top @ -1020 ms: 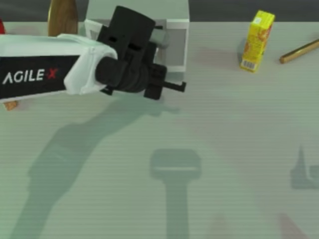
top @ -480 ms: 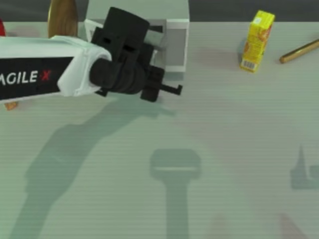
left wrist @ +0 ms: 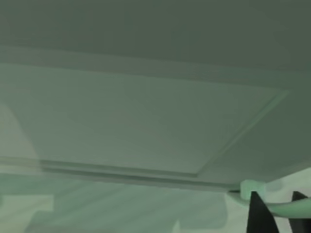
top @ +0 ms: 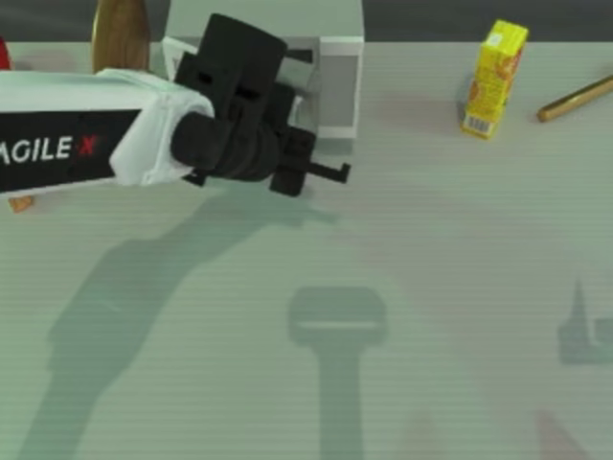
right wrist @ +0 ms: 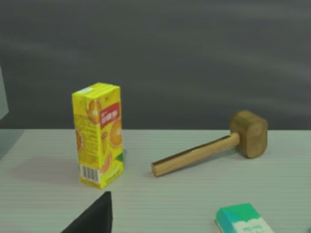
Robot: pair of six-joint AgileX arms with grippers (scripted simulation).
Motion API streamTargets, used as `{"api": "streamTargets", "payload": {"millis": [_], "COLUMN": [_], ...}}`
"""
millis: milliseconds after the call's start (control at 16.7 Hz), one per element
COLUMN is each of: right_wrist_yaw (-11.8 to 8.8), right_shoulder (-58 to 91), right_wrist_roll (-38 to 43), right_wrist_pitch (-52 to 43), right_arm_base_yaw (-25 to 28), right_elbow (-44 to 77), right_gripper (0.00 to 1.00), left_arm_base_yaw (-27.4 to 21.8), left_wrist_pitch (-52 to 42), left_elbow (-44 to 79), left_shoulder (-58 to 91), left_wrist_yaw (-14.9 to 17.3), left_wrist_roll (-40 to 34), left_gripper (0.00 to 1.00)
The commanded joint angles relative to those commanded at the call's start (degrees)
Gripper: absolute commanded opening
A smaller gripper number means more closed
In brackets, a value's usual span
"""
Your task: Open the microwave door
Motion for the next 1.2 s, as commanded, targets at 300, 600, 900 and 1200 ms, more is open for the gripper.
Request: {"api": "streamTargets", "payload": {"millis": [300, 600, 900, 1200], "right_wrist_yaw": [0.0, 0.0, 0.0, 0.0], "right_shoulder": [0.0, 0.0, 0.0, 0.0], "right_wrist_roll": [0.0, 0.0, 0.0, 0.0], "right_wrist_pitch": [0.0, 0.0, 0.0, 0.0], "right_arm_base_yaw": [0.0, 0.0, 0.0, 0.0], "right_elbow": [0.0, 0.0, 0.0, 0.0], "right_gripper": [1.0, 1.0, 1.0, 1.0], "left_arm_base_yaw": [0.0, 0.0, 0.1, 0.96], "left_wrist_pitch": [0.0, 0.0, 0.17, 0.56], "left_elbow": [0.0, 0.0, -0.75, -1.9], "left_shoulder": [0.0, 0.0, -0.52, -1.38], "left_wrist_yaw": [0.0, 0.0, 1.23, 2.34], "left_wrist_roll": [0.0, 0.0, 0.9, 2.72], "left_gripper": [0.0, 0.0, 0.0, 0.0]}}
